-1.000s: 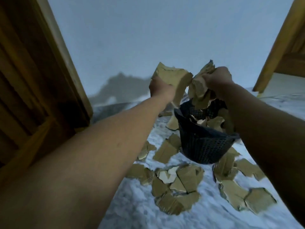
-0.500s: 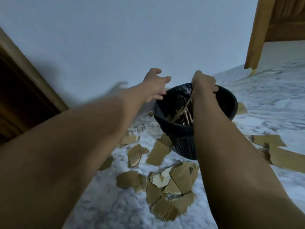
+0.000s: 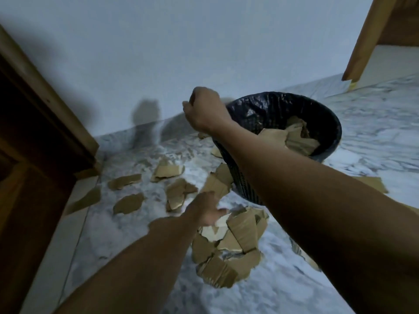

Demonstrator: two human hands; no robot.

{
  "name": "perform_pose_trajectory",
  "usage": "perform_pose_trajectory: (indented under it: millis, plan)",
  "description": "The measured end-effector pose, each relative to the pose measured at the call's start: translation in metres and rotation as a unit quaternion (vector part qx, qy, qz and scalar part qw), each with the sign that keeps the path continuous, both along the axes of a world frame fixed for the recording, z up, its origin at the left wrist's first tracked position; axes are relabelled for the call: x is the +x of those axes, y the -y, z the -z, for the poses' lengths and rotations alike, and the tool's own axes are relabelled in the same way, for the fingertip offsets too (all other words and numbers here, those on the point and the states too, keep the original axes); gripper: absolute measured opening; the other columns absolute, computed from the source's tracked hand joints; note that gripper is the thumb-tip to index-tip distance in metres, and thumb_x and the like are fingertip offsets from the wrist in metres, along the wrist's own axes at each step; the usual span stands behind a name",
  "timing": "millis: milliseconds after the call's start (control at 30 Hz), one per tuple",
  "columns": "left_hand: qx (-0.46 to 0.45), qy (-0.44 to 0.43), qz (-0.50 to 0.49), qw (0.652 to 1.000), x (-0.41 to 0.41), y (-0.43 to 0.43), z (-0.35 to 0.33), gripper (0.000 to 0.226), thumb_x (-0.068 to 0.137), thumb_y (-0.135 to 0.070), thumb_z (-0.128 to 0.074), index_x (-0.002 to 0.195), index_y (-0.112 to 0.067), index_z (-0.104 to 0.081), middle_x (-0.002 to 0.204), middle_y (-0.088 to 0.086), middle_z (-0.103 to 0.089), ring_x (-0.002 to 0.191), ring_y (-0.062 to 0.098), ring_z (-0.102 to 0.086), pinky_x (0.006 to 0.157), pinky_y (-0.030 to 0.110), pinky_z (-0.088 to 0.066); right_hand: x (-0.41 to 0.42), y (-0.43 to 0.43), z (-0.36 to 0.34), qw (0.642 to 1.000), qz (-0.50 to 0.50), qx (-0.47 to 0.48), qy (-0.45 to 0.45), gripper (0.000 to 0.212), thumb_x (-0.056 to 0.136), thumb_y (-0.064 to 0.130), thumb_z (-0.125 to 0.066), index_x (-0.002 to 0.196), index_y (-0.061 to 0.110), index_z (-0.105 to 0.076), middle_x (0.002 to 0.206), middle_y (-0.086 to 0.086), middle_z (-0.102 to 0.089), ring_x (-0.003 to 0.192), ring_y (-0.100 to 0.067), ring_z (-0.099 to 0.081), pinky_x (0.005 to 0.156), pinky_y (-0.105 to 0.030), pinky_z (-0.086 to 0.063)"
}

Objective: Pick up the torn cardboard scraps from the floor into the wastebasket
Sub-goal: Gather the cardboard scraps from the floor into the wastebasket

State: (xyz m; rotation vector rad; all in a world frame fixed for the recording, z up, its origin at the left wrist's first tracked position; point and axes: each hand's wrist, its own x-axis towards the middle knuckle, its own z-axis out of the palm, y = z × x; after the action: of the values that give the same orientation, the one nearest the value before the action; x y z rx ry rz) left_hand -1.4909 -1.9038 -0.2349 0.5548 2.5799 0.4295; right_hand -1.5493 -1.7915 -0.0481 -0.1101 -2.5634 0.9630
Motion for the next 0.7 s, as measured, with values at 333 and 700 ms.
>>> perform_pose_trajectory:
  millis: [333, 700]
  plan:
    - [-0.091, -0.063, 0.035, 0.993, 0.035, -0.014, 0.056, 0.041, 0.094, -0.023, -0.055, 0.135, -0.022, -0.046, 0.134, 0.005, -0.051, 0.126, 0.027, -0.048, 0.099, 0.042, -0.045, 0.085, -0.015, 0.022, 0.976, -0.077, 0.117, 0.169, 0.028, 0.101, 0.029, -0.051, 0.101, 0.004, -0.063, 0.092, -0.013, -0.068, 0.079, -0.028, -0.062, 0.063, -0.033, -0.048]
    - [0.044, -0.043, -0.133, 0.989, 0.016, 0.049, 0.041, 0.034, 0.1, -0.033, -0.044, 0.122, -0.012, -0.06, 0.113, 0.009, -0.064, 0.11, 0.031, -0.058, 0.096, 0.042, -0.044, 0.117, -0.008, 0.147, 0.907, -0.066, 0.199, 0.366, 0.027, 0.101, 0.027, -0.047, 0.112, 0.007, -0.061, 0.111, -0.015, -0.064, 0.092, -0.03, -0.061, 0.072, -0.037, -0.05]
